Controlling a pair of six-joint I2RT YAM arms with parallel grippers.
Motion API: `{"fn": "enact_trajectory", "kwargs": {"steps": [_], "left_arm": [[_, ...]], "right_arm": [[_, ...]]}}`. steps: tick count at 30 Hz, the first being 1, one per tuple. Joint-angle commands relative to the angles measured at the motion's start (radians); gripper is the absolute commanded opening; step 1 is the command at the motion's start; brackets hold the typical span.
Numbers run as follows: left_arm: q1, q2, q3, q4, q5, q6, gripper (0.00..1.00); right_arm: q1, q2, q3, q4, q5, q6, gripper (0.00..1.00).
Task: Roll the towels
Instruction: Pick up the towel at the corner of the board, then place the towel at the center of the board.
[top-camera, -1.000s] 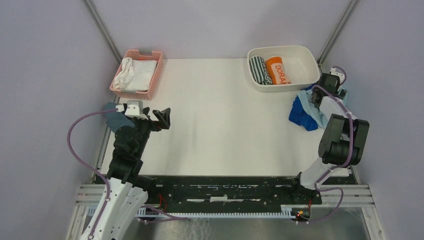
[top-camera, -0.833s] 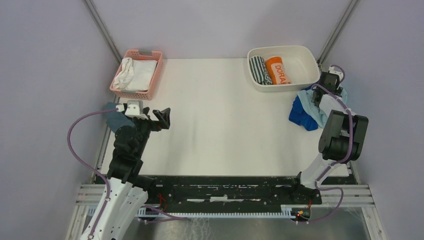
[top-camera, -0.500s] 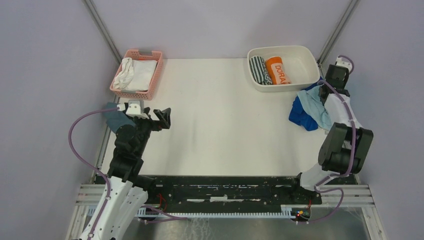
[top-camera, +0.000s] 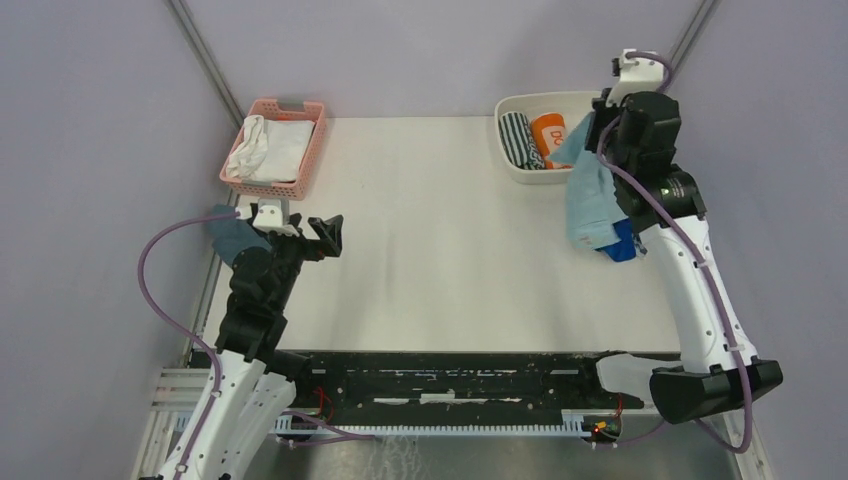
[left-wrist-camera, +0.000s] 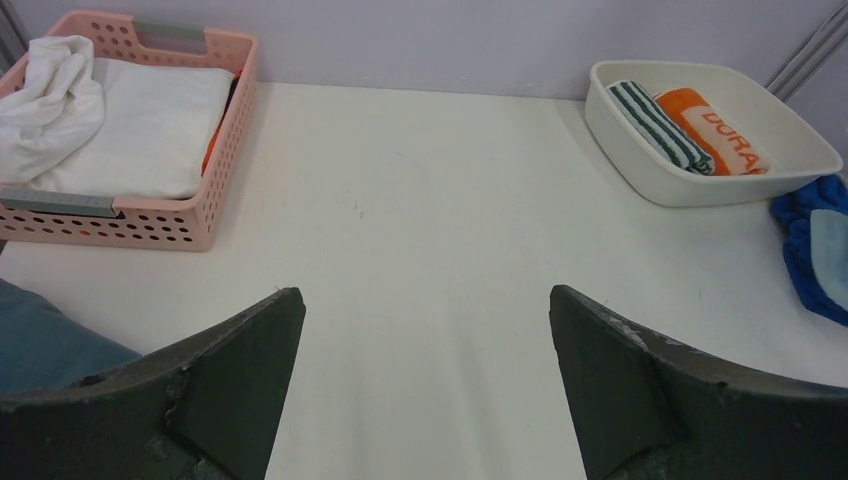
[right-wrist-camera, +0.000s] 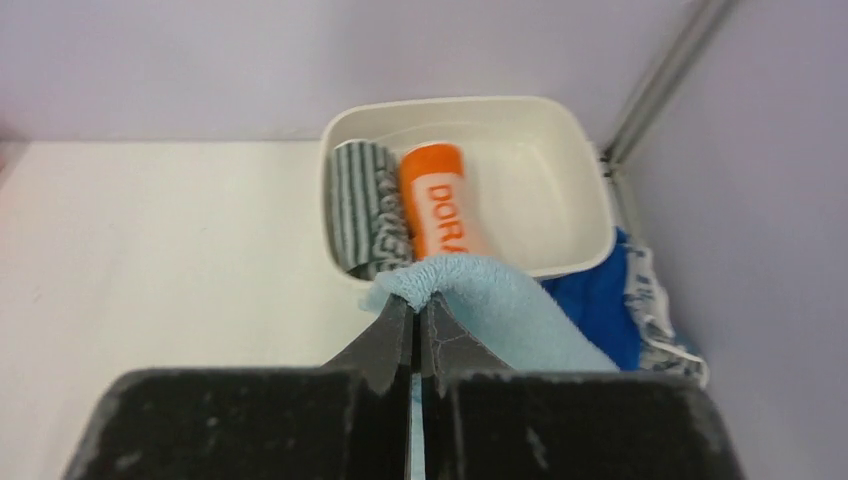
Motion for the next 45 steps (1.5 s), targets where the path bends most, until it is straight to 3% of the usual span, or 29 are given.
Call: {"fn": "enact_trajectory", "kwargs": {"steps": [1, 8, 14, 18, 25, 28, 34, 39, 45], "left_arm": [[-0.003, 0.002, 0.046, 0.017, 0.030, 0.037, 0.99], [-0.003, 0.038, 0.071, 0.009, 0.085, 0.013, 0.99], [-0.004, 0.078, 0.105, -0.020, 0.125, -0.017, 0.99], [-0.003, 0.116, 0.132, -0.056, 0.160, -0.043, 0.99], [-0.003, 0.235, 0.131, -0.081, 0.219, -0.171, 1.00], [-0.003, 0.323, 0.126, -0.084, 0.233, -0.251, 1.00], [-0.003, 0.511, 0.140, -0.094, 0.268, -0.318, 0.99], [0.000, 0.542, 0.156, -0.124, 0.165, -0.307, 0.99], [0.005, 0.615, 0.188, -0.130, 0.146, -0.302, 0.99]], "right_arm": [[0.186, 0.033, 0.058, -0.090, -0.085, 0.058, 0.01], [0.518, 0.259, 0.162, -0.075, -0.101, 0.095, 0.04], [0.671, 0.459, 0.333, -0.121, -0.258, 0.096, 0.35], [0.665, 0.460, 0.280, -0.164, -0.216, 0.054, 0.50], [0.543, 0.354, -0.031, -0.127, -0.236, 0.073, 0.54], [0.457, 0.361, -0.153, -0.059, -0.305, 0.119, 0.54], [0.382, 0.484, -0.218, 0.003, -0.334, 0.141, 0.53], [0.355, 0.566, -0.245, 0.052, -0.330, 0.177, 0.51], [0.355, 0.644, -0.253, 0.056, -0.298, 0.184, 0.47]]}}
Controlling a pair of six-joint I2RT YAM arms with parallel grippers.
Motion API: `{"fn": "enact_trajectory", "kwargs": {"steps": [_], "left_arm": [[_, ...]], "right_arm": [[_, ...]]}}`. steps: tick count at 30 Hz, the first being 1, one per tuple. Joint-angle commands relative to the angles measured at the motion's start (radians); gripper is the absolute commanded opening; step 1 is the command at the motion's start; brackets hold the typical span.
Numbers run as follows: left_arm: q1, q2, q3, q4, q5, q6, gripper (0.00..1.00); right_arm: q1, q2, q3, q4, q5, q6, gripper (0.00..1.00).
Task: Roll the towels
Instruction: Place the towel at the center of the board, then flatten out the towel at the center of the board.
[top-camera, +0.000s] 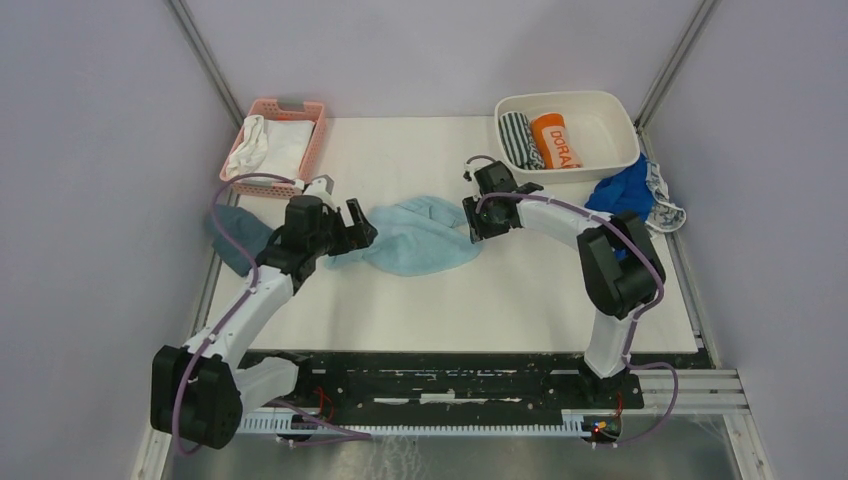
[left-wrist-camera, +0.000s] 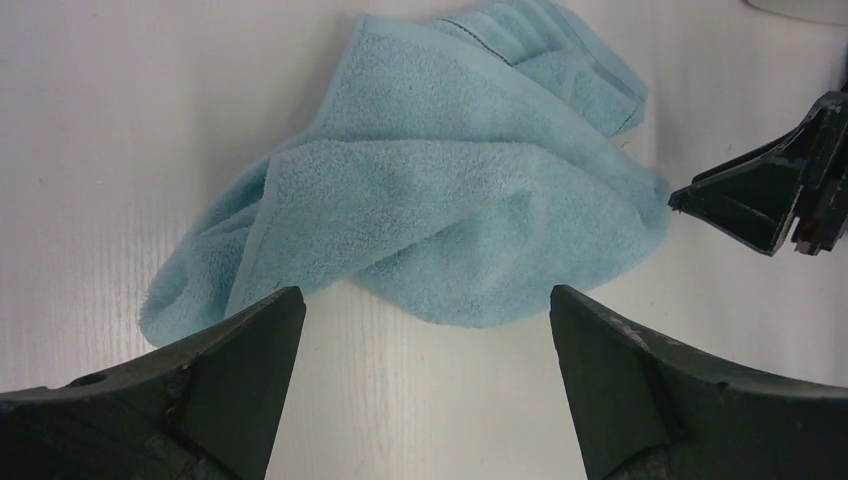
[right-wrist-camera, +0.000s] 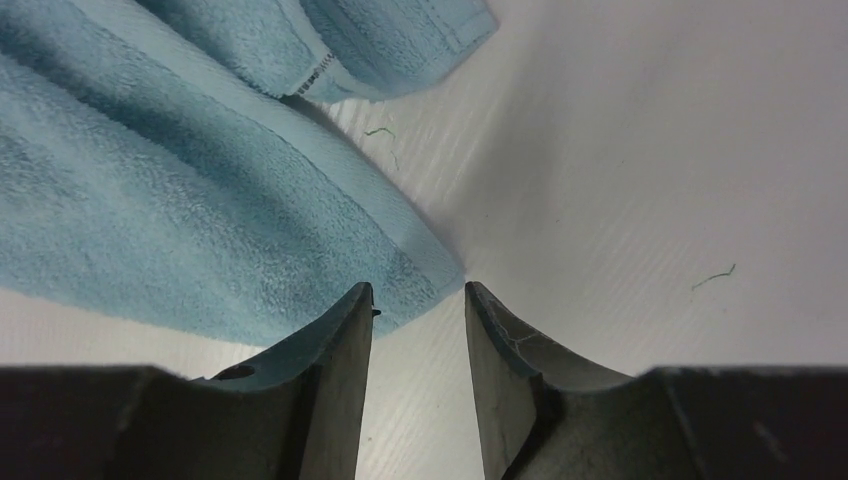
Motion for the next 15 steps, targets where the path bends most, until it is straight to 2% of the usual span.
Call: {"fn": "enact_trajectory", "kwargs": {"steps": [1, 6, 8, 12, 15], "left_arm": [[0.004, 0.049, 0.053, 0.024, -0.032, -0.039, 0.99], [0.004, 0.099, 0.036, 0.047, -0.031, -0.070, 0.99], [0.005, 0.126, 0.023, 0.077, -0.033, -0.091, 1.00], [0.001, 0.211, 0.033, 0.123, -0.009, -0.118, 0.99], [-0.008, 0.308, 0.058, 0.168, 0.015, -0.137, 0.98]], "right_arm": [[-0.003, 0.036, -0.009, 0.053, 0.028, 0.023, 0.47], [-0.003, 0.069, -0.028, 0.050, 0.030, 0.024, 0.43], [-0.003, 0.067, -0.033, 0.052, 0.011, 0.024, 0.34], [-0.003, -0.010, -0.065, 0.063, 0.031, 0.029, 0.02], [-0.004, -0.132, -0.093, 0.056, 0.070, 0.021, 0.00]]}}
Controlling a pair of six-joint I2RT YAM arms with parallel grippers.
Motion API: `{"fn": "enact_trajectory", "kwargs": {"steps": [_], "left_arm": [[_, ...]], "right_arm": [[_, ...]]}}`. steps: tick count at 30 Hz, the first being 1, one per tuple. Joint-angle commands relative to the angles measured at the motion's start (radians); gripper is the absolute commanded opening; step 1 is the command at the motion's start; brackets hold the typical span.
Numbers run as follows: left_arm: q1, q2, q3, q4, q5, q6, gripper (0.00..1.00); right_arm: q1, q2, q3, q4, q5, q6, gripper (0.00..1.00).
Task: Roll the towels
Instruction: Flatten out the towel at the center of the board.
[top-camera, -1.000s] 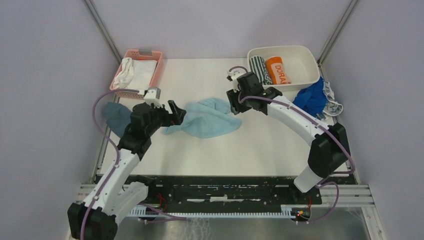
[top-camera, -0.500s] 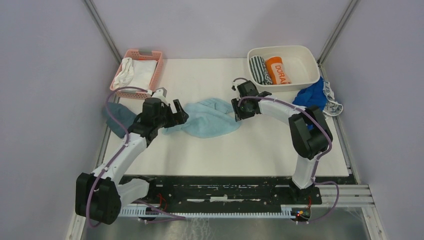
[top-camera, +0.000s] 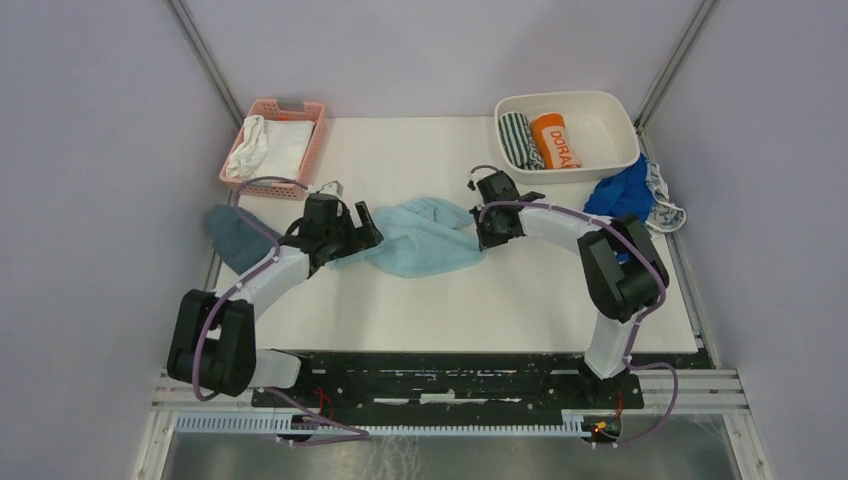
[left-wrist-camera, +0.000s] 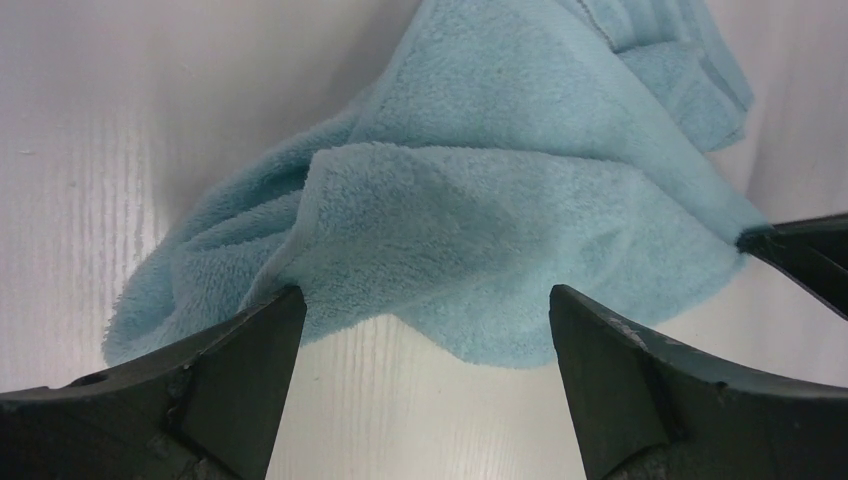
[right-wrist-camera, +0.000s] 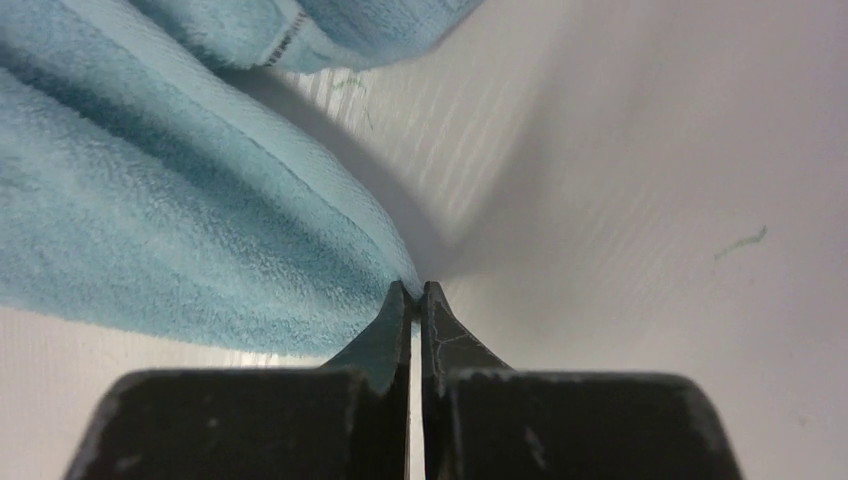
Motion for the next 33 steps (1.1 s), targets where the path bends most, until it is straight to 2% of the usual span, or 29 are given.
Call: {"fn": "enact_trajectory", "kwargs": {"steps": [1, 7, 12, 15, 18, 21, 24, 27, 29, 33], "left_arm": [[-0.013, 0.124, 0.060, 0.114, 0.046, -0.074, 0.98], [-0.081, 0.366, 0.232, 0.220, 0.140, -0.137, 0.94], [-0.133, 0.462, 0.371, 0.386, 0.286, -0.210, 0.92], [-0.116, 0.387, 0.330, 0.450, 0.265, -0.245, 0.92], [-0.063, 0.251, 0.205, 0.476, 0.211, -0.290, 0.93], [0.009, 0.063, 0.074, 0.393, 0.142, -0.287, 0.93], [0.040, -0.100, -0.031, 0.242, 0.056, -0.216, 0.94], [0.040, -0.224, -0.065, 0.075, 0.013, -0.121, 0.94], [0.032, -0.271, -0.073, 0.006, 0.043, -0.091, 0.94], [-0.035, -0.275, -0.096, -0.043, 0.116, -0.097, 0.92]], "right_arm": [[-0.003, -0.197, -0.023, -0.011, 0.047, -0.012, 0.00], [0.034, -0.403, -0.009, -0.082, 0.016, -0.079, 0.01], [0.131, -0.440, 0.071, -0.125, -0.016, -0.111, 0.00], [0.209, -0.382, 0.148, -0.106, -0.058, -0.107, 0.00], [0.302, -0.272, 0.250, -0.093, -0.109, -0.096, 0.01], [0.364, -0.167, 0.354, -0.105, -0.159, -0.098, 0.18], [0.373, -0.141, 0.381, -0.124, -0.163, -0.094, 0.33], [0.359, -0.189, 0.325, -0.157, -0.003, -0.137, 0.45], [0.313, -0.246, 0.240, -0.158, 0.073, -0.136, 0.48], [0.131, -0.326, 0.074, -0.107, 0.082, -0.052, 0.50]]}}
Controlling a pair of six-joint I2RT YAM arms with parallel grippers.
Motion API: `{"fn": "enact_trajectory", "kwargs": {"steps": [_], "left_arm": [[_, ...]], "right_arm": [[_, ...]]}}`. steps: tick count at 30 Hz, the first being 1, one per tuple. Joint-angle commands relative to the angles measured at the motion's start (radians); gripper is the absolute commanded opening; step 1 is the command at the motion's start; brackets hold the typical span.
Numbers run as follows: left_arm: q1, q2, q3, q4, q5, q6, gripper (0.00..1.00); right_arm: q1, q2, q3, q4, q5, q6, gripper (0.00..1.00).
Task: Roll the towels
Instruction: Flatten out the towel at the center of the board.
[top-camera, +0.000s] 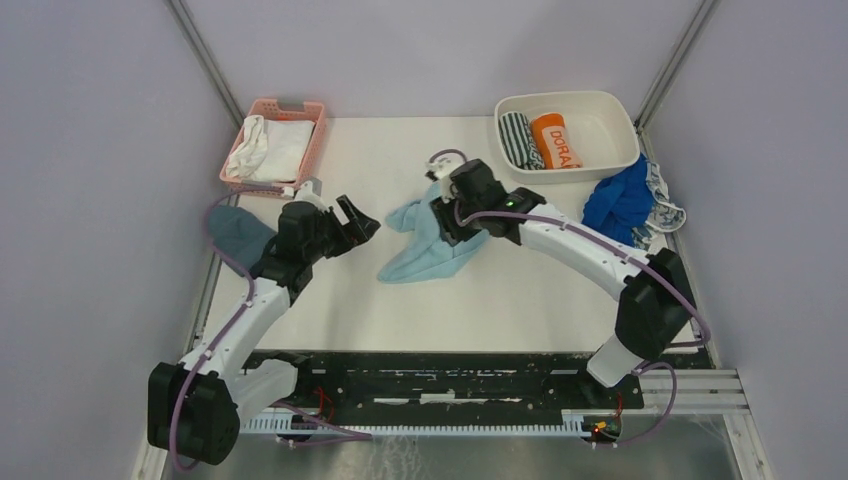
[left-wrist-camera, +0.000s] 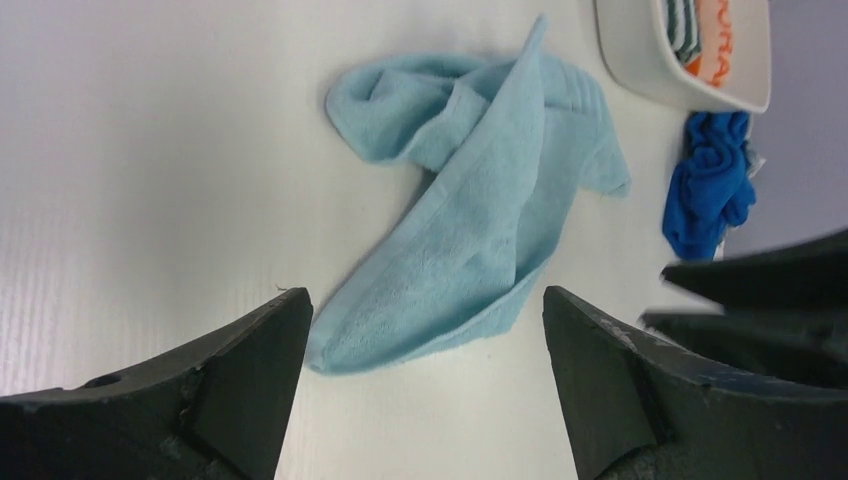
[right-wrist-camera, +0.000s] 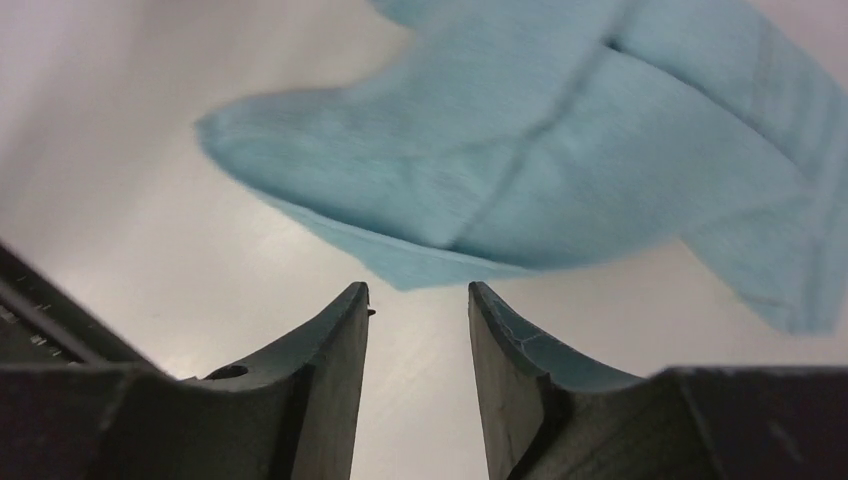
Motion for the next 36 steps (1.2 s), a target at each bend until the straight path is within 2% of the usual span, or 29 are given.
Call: {"fn": "enact_trajectory", "kwargs": {"steps": [1, 5, 8, 13, 16, 19, 23, 29, 36], "left_arm": [[-0.068, 0.012, -0.034, -0.105, 0.050, 0.050, 0.91], [-0.137, 0.094, -0.071, -0.095, 0.046, 0.058, 0.89], [-0.156, 0.160, -0.068, -0.100, 0.007, 0.087, 0.83], [-0.194, 0.245, -0.032, -0.136, -0.100, 0.132, 0.69], [-0.216, 0.309, -0.002, -0.147, -0.146, 0.149, 0.57], [-0.255, 0.357, 0.039, -0.183, -0.223, 0.169, 0.51], [-0.295, 0.392, 0.063, -0.201, -0.300, 0.183, 0.50], [-0.314, 0.382, 0.083, -0.200, -0.327, 0.178, 0.50], [-0.329, 0.465, 0.119, -0.215, -0.368, 0.205, 0.46]], "right_arm": [[-0.186, -0.103, -0.126, 0.041, 0.094, 0.069, 0.50], [-0.256, -0.135, -0.216, 0.100, 0.130, 0.124, 0.52], [-0.276, -0.140, -0.263, 0.145, 0.148, 0.151, 0.52], [-0.279, -0.113, -0.276, 0.152, 0.159, 0.150, 0.54], [-0.279, -0.103, -0.284, 0.169, 0.157, 0.150, 0.54], [-0.279, -0.097, -0.286, 0.174, 0.158, 0.145, 0.55], [-0.281, -0.090, -0.290, 0.179, 0.158, 0.142, 0.55], [-0.280, -0.095, -0.294, 0.177, 0.176, 0.130, 0.55], [-0.281, -0.088, -0.294, 0.178, 0.186, 0.125, 0.55]]}}
